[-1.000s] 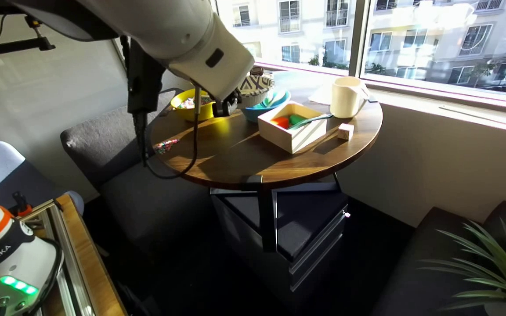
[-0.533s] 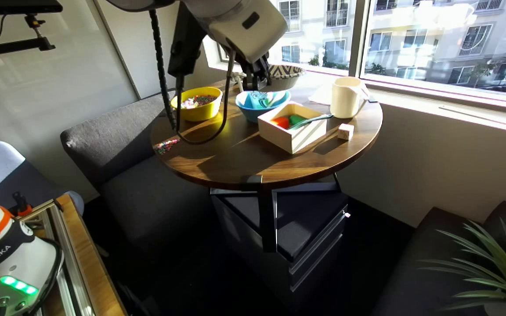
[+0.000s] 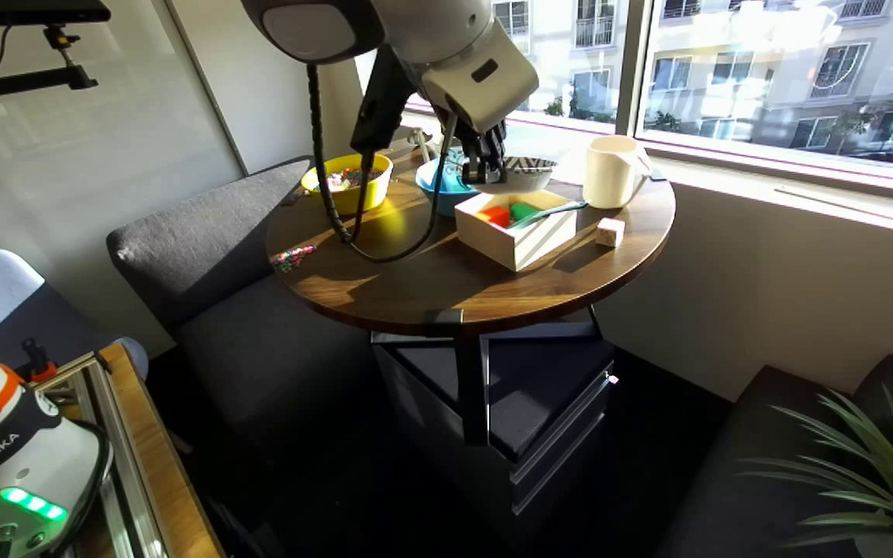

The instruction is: Pick up the white and black bowl and put it on the square wooden box

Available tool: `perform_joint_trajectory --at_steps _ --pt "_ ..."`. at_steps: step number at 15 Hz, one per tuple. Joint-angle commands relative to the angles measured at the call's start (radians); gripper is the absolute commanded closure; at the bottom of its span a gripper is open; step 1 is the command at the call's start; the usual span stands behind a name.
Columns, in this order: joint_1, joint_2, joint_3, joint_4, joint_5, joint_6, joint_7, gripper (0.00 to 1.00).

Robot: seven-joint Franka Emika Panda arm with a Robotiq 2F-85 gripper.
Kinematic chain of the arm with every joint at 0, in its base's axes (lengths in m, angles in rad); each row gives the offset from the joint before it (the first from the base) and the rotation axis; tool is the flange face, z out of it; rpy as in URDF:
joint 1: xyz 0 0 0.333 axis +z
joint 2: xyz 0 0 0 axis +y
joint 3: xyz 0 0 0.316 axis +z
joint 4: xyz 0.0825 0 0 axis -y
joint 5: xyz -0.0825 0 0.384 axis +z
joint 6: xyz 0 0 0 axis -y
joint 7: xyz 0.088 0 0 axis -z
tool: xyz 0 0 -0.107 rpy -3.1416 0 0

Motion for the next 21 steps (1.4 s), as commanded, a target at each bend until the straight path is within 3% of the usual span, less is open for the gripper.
perform_joint_trajectory --at_steps 1,5,6,7,13,16,20,21 --pt "0.008 0.040 0.011 0.016 -0.073 0.014 0.062 0.98" --pt "0.006 0.068 0.027 0.026 -0.067 0.017 0.062 0.98" --pt "0.006 0.071 0.029 0.028 -0.068 0.021 0.067 0.79" --pt "0.007 0.073 0.029 0.027 -0.074 0.027 0.073 0.67" --pt "-0.009 -0.013 0.002 -0.046 -0.172 0.019 0.126 0.22" --pt "-0.031 -0.109 -0.006 -0.105 -0.142 0.021 0.054 0.01" --pt "-0.039 -0.333 -0.031 -0.279 -0.184 -0.007 -0.216 0.00" --pt "-0.026 -0.194 -0.031 -0.151 -0.157 0.008 -0.126 0.00"
